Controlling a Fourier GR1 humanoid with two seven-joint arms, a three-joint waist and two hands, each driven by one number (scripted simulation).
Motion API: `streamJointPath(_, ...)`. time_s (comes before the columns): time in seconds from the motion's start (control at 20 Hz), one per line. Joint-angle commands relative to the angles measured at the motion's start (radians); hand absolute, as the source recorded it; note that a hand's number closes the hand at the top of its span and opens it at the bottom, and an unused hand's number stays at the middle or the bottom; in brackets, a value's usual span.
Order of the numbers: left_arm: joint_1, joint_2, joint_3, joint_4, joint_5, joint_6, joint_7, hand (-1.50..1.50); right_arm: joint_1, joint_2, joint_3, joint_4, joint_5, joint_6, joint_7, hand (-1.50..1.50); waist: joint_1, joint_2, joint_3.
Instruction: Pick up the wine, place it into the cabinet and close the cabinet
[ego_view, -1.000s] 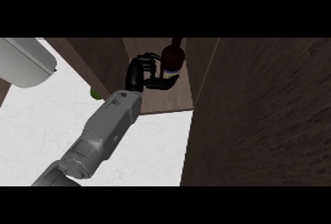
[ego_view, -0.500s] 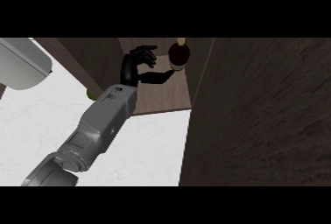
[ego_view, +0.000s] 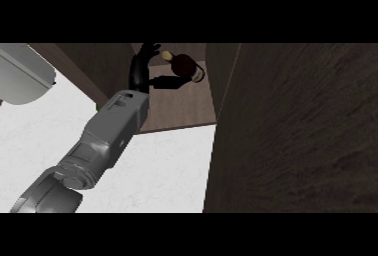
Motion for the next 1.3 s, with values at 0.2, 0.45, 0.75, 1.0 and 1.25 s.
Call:
streamJointPath(0.2, -0.021, 0.040, 0.028, -0.022, 0.018, -0.125, -0.042, -1.50, 0.045, -0.017, 0.022, -0.121, -0.043, 0.019, 0.019, -1.50, 0.001, 0.001, -0.001)
streamJointPath(0.45, -0.006, 0.014, 0.082, -0.061, 0.068, -0.232, -0.100, 1.50, 0.060, -0.009, 0.003, -0.116, -0.048, 0.005, 0.021, -1.50, 0.028, -0.008, -0.001)
streamJointPath(0.75, -0.074, -0.038, 0.109, -0.071, 0.091, -0.310, -0.063, 1.50, 0.092, -0.043, -0.011, -0.162, -0.041, 0.007, 0.041, -1.50, 0.031, -0.017, 0.000)
streamJointPath(1.0, -0.081, -0.034, 0.123, -0.087, 0.099, -0.378, -0.050, -1.50, 0.131, -0.055, -0.013, -0.183, -0.040, 0.000, 0.016, -1.50, 0.060, -0.030, 0.001)
streamJointPath(1.25, -0.080, -0.070, 0.118, -0.098, 0.086, -0.346, -0.061, -1.50, 0.121, -0.070, -0.042, -0.239, -0.034, -0.019, 0.091, -1.50, 0.079, -0.034, 0.000)
